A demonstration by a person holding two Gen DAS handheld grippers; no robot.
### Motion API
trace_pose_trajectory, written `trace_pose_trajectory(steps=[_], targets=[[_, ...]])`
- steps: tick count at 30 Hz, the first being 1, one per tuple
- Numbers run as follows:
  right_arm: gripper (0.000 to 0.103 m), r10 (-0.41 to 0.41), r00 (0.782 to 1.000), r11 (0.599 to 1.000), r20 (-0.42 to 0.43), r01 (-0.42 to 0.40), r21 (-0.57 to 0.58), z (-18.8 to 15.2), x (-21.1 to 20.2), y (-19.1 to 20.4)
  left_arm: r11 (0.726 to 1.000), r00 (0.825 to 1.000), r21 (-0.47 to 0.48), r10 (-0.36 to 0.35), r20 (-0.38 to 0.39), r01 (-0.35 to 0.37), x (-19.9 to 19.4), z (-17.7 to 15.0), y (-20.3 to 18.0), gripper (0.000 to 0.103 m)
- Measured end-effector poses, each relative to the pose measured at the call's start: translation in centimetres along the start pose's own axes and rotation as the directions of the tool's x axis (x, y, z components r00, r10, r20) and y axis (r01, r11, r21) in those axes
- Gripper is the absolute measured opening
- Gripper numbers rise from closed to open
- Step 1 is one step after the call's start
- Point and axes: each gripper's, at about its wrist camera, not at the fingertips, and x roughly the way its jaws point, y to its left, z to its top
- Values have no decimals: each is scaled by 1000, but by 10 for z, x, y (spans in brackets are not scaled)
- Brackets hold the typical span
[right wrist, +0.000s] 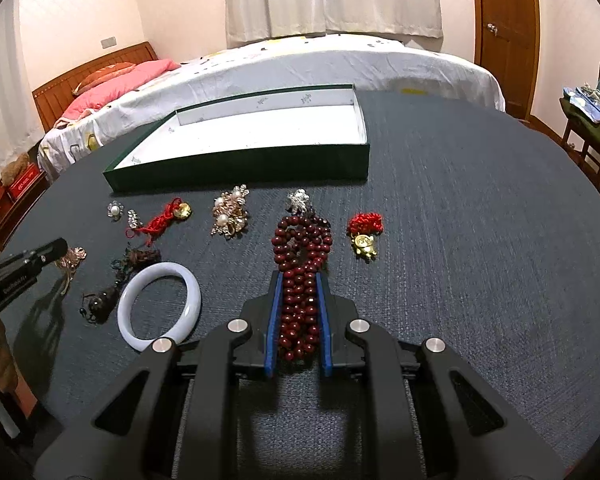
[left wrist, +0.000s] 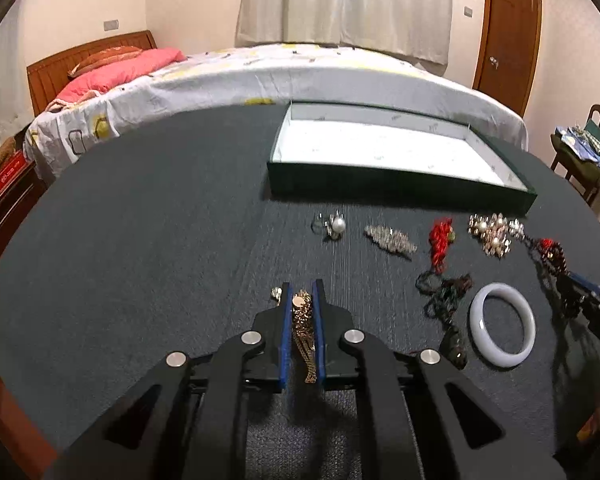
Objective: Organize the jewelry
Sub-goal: 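Carry the gold chain and bead bracelet over the green jewelry box with both grippers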
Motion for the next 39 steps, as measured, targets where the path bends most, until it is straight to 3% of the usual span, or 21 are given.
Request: trace_pose_trajectory(steps=[8, 19, 29, 39], targets=[[16, 3, 999, 1000, 32, -3, -16, 6, -9, 4, 1000, 999, -11, 3, 49, -2, -13, 14, 2, 10], [16, 24, 992, 999, 123, -20, -32, 30, -34, 12, 999, 990, 5, -47, 132, 47, -34, 48, -8, 10], [16, 38, 983, 999, 179, -34, -24, 64, -35, 8, 992, 969, 34, -129, 211, 124, -44, 93, -22, 10], [16, 41, 966, 999, 254, -32, -42, 116, -15, 10, 982, 941, 81, -189, 281, 173, -24, 150, -43, 10]])
